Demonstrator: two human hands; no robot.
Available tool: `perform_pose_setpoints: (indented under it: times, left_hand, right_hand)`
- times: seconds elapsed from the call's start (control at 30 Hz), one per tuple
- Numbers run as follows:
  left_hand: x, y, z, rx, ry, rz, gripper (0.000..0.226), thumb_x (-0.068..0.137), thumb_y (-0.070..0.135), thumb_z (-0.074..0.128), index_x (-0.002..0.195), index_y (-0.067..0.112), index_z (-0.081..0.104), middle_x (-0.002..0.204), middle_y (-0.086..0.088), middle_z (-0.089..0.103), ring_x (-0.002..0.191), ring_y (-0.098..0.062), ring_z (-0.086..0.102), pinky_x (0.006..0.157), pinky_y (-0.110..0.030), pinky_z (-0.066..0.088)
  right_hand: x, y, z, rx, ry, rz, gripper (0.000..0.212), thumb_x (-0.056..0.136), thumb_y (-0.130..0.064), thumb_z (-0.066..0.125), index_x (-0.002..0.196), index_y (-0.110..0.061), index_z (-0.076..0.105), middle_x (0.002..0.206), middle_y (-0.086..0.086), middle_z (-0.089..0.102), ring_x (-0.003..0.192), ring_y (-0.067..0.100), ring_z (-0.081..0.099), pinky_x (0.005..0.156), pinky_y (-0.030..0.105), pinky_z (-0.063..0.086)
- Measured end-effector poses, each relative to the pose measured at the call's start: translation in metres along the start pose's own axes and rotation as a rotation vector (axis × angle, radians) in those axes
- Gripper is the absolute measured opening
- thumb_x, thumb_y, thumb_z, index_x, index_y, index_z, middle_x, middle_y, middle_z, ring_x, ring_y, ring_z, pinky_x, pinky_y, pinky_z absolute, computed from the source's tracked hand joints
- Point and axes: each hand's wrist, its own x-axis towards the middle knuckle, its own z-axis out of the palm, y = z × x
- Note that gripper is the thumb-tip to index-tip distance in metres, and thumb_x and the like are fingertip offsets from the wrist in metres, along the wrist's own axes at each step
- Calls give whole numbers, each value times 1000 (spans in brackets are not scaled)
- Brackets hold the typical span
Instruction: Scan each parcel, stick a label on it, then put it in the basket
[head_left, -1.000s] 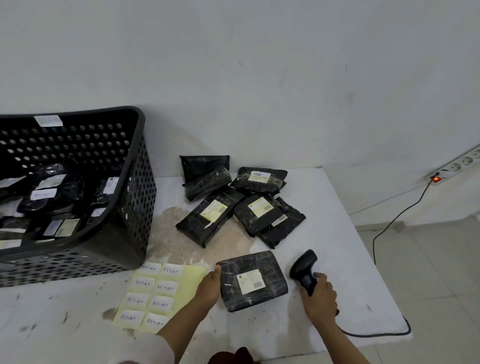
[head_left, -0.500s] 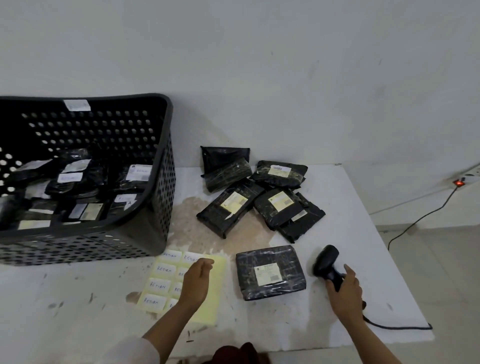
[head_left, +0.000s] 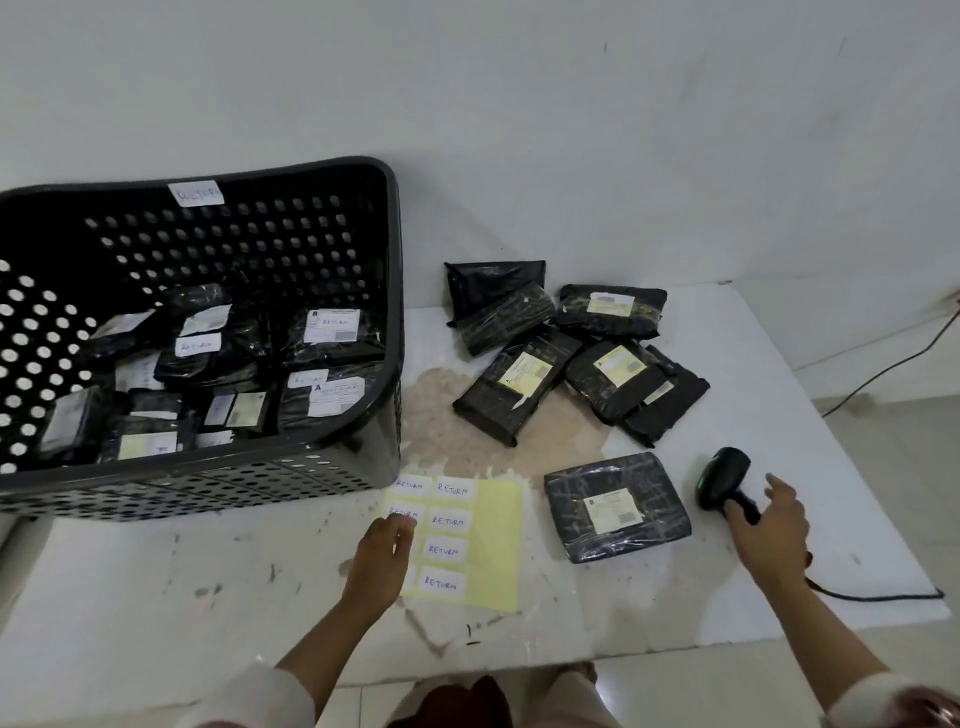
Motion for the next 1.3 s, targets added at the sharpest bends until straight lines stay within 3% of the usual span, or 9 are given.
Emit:
perform_pose_setpoints:
  times: [0.17,0.27,0.37,0.47,0.6,0.77,1.03,1.2,1.3]
  left_hand:
    - [0,-22,-14,106,-111,139,41,100,12,39,140,18,38,139,-1,43,123,-14,45,96,-20,38]
    - [-3,-39,-15,247,-265,212,46,101,11,36,146,19,31,155,1,24,142,-13,26,114,-24,25]
    - [-6,-48,-14,402,-314,277,44,102,16,36,146,19,33,158,3,13,143,-12,19,114,-21,22]
    - [-10,-47,-14,386,-320,304,41,100,16,39,141,19,41,149,-2,23,135,-15,33,105,-18,33]
    - [-19,-49,-14,354,-373,317,44,98,16,43,142,21,41,140,-2,25,126,-15,43,98,-23,41]
    - [-25,-56,-18,536,-422,404,56,97,22,44,149,23,23,147,-3,16,132,-20,35,96,-28,44]
    - [-24,-54,-21,684,-467,420,63,96,22,47,151,22,17,149,-5,15,128,-25,35,92,-34,46]
    - [-20,-49,-23,819,-501,425,66,96,26,48,152,23,13,150,-7,15,127,-30,33,92,-39,42]
    - [-18,-45,-24,878,-528,422,68,96,29,49,152,23,11,151,-9,14,128,-32,32,96,-40,40]
  right_hand:
    - [-38,-49,13,211,196,-166,36,88,-2,57,123,-3,48,119,17,53,108,33,52,93,42,46]
    - [-79,-90,33,392,106,-219,19,94,-6,53,111,-11,53,99,5,59,84,12,58,71,15,45]
    - [-127,-115,72,385,-68,-295,9,93,-7,57,99,-13,55,85,-3,60,76,5,58,63,5,42]
    - [-175,-119,120,298,-356,-344,12,88,-7,66,90,-7,54,82,5,60,74,16,57,63,11,42]
    - [-225,-97,180,-57,-643,-338,31,83,-31,71,89,-15,45,93,1,46,86,16,44,70,19,32]
    - [-245,-89,199,-240,-497,-356,32,83,-24,68,92,-18,38,106,0,40,97,18,43,71,24,35]
    - [-244,-94,197,-464,-404,-466,13,91,-6,48,101,-8,54,113,5,49,100,21,49,64,28,39]
    - [-247,-108,188,-625,-300,-628,41,29,6,88,58,-10,62,63,5,60,52,20,58,36,24,40]
    - [-241,-105,190,-584,-375,-536,19,74,1,69,89,-8,60,95,7,60,85,22,59,55,26,40]
